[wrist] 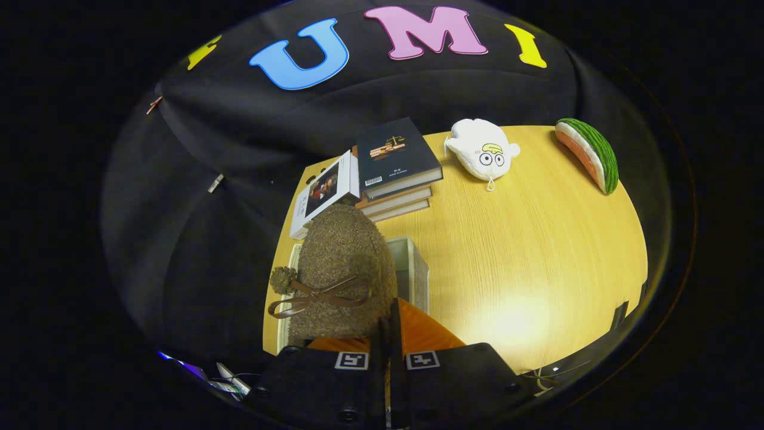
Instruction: Open the storage box then place both shoes into the box .Put the left shoe in first, then the right shoe, with the right side of both shoes facing outward in a uniform manner.
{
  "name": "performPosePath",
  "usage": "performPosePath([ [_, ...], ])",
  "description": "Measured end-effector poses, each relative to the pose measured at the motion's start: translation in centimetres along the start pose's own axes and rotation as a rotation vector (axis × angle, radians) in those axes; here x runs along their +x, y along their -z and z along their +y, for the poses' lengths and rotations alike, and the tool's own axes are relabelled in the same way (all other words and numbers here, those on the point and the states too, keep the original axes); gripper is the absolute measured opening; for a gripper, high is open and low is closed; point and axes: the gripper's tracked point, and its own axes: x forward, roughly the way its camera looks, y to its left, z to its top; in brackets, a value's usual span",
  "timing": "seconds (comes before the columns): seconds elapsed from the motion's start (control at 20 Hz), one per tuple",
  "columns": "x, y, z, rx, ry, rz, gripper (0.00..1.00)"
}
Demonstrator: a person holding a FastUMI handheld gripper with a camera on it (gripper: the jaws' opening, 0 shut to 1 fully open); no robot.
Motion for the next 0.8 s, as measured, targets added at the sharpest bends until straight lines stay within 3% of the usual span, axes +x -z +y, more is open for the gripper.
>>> performPosePath([
  [0.3,3.5,2.4,-1.3,-0.05,0.101,0.048,0.08],
  [0.8,3.4,4.5,-0.6,-0.073,0.128,0.104,0.1],
])
